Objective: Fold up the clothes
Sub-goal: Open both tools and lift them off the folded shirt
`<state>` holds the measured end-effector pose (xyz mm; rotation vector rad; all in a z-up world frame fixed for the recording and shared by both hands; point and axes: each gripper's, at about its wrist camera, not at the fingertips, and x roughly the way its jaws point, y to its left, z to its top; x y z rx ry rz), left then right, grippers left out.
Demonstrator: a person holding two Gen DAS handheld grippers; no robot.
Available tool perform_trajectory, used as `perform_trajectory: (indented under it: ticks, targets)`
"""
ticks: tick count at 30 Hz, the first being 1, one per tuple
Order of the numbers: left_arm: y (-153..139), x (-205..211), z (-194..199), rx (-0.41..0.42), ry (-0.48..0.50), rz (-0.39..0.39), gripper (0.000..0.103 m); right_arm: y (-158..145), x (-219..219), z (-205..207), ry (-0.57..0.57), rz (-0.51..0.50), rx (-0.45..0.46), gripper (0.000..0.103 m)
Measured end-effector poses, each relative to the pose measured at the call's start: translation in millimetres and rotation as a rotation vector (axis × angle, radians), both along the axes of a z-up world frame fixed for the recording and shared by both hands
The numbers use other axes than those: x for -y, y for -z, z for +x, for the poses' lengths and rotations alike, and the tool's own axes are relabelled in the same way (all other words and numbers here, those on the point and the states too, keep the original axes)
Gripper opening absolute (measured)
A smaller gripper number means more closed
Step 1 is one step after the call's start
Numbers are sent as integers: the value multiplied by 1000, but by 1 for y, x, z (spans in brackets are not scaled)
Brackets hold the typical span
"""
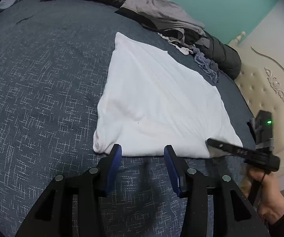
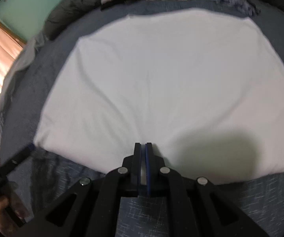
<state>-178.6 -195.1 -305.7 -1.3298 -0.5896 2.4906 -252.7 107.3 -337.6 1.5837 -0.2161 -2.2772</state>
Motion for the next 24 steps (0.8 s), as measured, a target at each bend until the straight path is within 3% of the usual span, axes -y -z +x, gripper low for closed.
perform_trajectory:
  ticks: [7,18,24]
  targets:
    - [0,0,0,-1,2,-1,49,-6,-6,7,0,-3,-31,5]
    - [1,2,0,3,5,7,49,-2,12,-63,39,21,-11,5]
    - [2,3,-2,9,10,15,49,-15,21,-111,22,90,-36,5]
